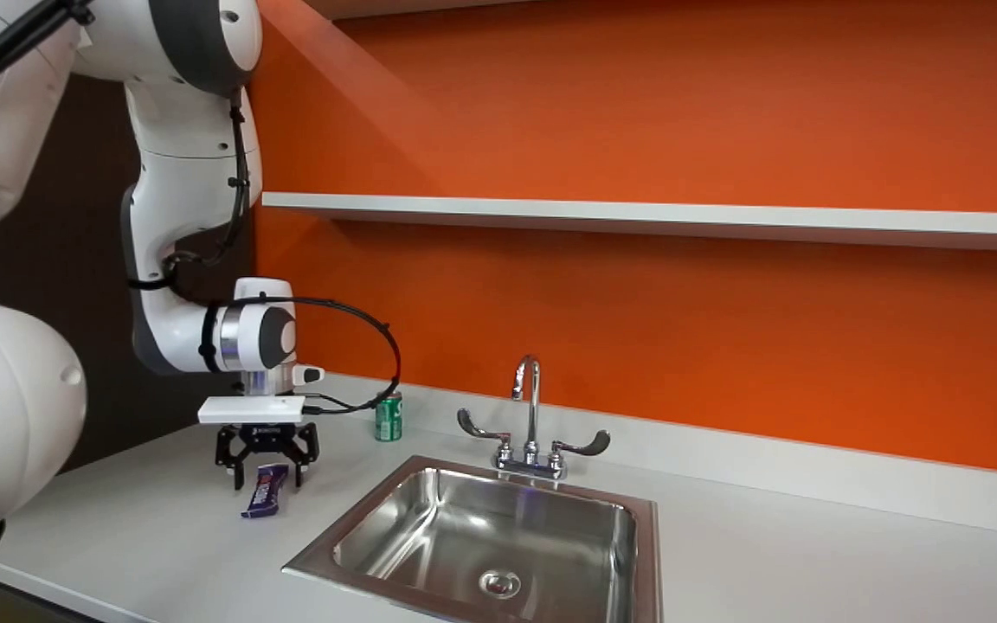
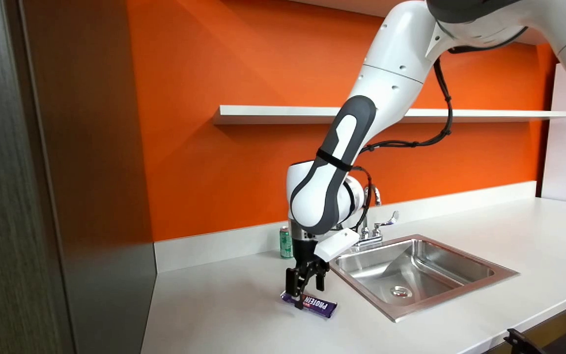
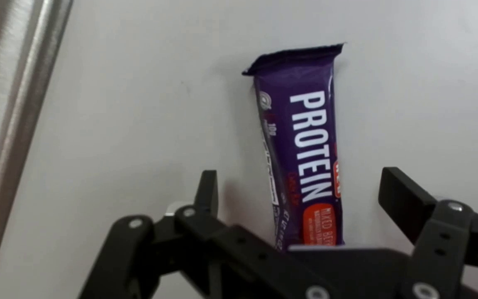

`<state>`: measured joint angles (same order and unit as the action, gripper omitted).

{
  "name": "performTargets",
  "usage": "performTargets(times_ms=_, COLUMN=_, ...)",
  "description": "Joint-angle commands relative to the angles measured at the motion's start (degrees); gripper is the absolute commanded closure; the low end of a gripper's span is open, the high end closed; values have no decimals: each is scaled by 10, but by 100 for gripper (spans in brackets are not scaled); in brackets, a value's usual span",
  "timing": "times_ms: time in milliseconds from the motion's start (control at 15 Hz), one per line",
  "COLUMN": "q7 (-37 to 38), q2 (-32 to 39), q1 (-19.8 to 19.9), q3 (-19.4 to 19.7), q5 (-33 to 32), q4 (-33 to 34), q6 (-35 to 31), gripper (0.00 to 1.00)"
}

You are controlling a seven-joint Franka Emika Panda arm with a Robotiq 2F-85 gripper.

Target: Put the chocolate bar inside the sink

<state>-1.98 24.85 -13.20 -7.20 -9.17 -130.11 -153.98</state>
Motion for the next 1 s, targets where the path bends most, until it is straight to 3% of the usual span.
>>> performTargets(times_ms=0, q7=12, q2=2, q1=-8, q3=10, q5=-15, q4=5, q6=-2, gripper=0)
performTargets(times_ms=667, q7=13, q2=6, q1=-11, q3=14, q5=-18, q4=5, q6=-1, gripper=0)
performTargets(times_ms=733, q7=10, q2=7, q1=-10, q3=13, q5=-17, q4=6, q6=0, gripper=25)
performTargets(times_ms=800, q7=9, q2=8, q1=-10, q3=12, q5=-16, q4=6, q6=1, gripper=26)
performTargets(times_ms=933, q7=8, q2=10, q1=-9, q3=11, q5=-15, q4=7, q6=1, gripper=42)
